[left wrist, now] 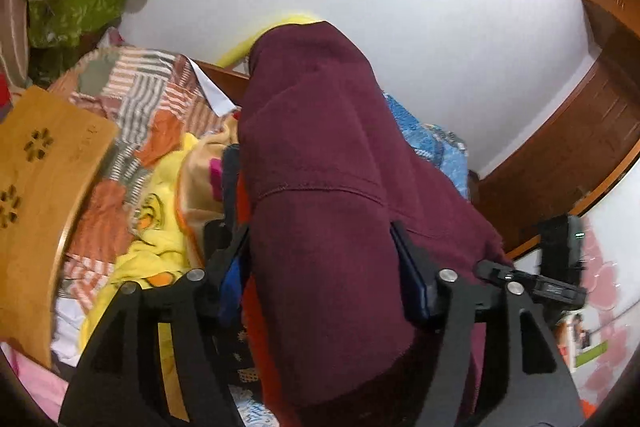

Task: Fold large clothes

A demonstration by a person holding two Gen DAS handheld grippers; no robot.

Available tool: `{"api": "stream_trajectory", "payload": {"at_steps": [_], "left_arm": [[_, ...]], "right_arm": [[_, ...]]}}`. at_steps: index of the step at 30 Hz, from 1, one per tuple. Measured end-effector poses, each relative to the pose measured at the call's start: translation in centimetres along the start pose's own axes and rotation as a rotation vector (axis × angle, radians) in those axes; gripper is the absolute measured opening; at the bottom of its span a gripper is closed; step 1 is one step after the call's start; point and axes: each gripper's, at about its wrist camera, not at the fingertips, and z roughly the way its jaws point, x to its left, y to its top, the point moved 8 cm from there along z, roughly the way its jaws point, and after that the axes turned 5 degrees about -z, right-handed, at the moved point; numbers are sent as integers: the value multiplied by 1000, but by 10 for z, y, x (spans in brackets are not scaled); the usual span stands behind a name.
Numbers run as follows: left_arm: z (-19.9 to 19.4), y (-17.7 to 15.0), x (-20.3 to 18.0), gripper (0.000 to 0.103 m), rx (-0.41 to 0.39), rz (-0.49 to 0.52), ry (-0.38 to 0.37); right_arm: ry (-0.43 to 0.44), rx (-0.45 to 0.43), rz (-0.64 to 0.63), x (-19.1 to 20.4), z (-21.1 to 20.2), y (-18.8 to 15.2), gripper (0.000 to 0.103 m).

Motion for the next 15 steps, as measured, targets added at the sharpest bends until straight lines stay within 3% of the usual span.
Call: {"api": "stream_trajectory", "payload": {"at_steps": [3, 5, 10, 15], "left_arm": [[-17, -3, -10, 69, -46, 54, 105], [-31, -6, -17, 69, -77, 86, 166], [-72, -21, -36, 69, -137, 95, 190], [-128, -45, -74, 69, -238, 197, 220]], "right_arm": [[-129, -14, -109, 17, -23, 0, 59], [-163, -28, -156, 24, -36, -1, 59], [-204, -90, -209, 46, -80, -8, 59], [-200, -174, -272, 79, -126, -20, 59]]}}
